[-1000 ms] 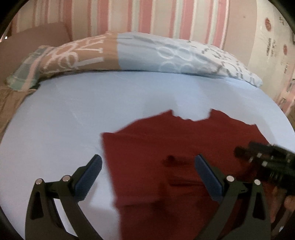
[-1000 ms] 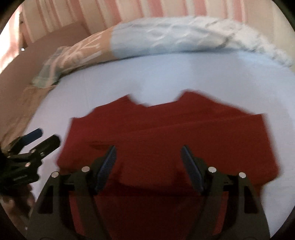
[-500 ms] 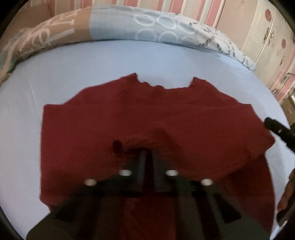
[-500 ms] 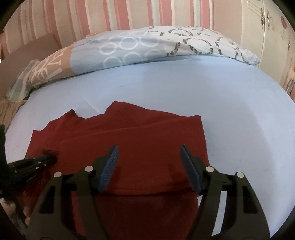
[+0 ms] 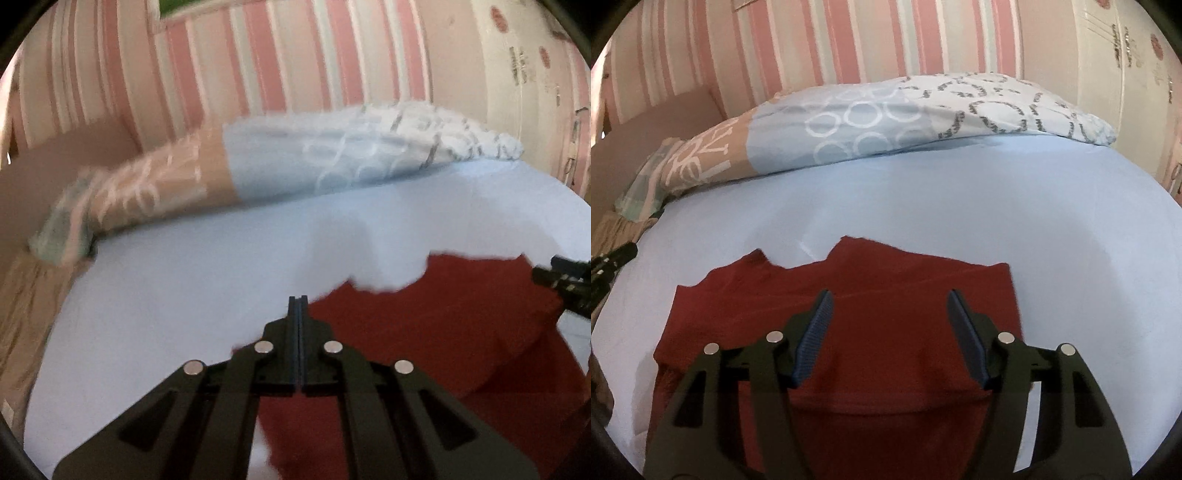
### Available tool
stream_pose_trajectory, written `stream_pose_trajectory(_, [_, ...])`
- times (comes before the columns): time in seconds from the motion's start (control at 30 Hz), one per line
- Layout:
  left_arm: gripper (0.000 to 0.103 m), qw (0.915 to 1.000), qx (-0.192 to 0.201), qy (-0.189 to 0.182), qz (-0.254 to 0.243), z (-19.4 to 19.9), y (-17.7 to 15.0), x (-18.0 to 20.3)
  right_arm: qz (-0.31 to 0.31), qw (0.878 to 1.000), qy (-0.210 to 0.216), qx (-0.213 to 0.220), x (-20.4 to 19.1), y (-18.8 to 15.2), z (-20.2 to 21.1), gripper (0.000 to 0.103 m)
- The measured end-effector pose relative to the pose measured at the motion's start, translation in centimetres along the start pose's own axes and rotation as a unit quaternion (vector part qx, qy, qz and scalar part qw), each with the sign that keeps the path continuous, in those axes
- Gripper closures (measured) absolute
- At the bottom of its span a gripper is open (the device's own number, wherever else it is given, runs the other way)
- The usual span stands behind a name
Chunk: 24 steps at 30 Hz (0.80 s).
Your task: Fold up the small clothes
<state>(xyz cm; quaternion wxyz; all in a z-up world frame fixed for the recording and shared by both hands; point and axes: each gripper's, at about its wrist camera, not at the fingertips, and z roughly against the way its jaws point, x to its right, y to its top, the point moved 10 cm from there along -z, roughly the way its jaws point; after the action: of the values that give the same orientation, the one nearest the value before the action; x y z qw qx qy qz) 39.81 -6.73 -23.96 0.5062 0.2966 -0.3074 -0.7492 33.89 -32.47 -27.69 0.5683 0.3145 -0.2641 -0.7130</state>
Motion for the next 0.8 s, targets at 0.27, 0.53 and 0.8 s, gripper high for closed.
stream_pose_trajectory(0.27, [0.031, 0.9821, -0.094, -0.121, 0.11, -3.7, -5.0, 4.7, 0.005, 1.0, -0.005, -0.012, -0.1, -0.9, -0.1, 0.037])
stream_pose_trajectory(0.53, [0.028, 0.9667, -0.164, -0.123, 0.153, -6.6, -7.9, 7.4, -0.007, 1.0, -0.018, -0.004, 2.3, -0.6, 0.6, 0.037])
stream_pose_trajectory(0.8, [0.082, 0.971, -0.161, -0.101, 0.145, -6.4, -8.7, 7.9, -0.017, 0.999, -0.025, -0.015, 3.5, -1.7, 0.0, 0.037])
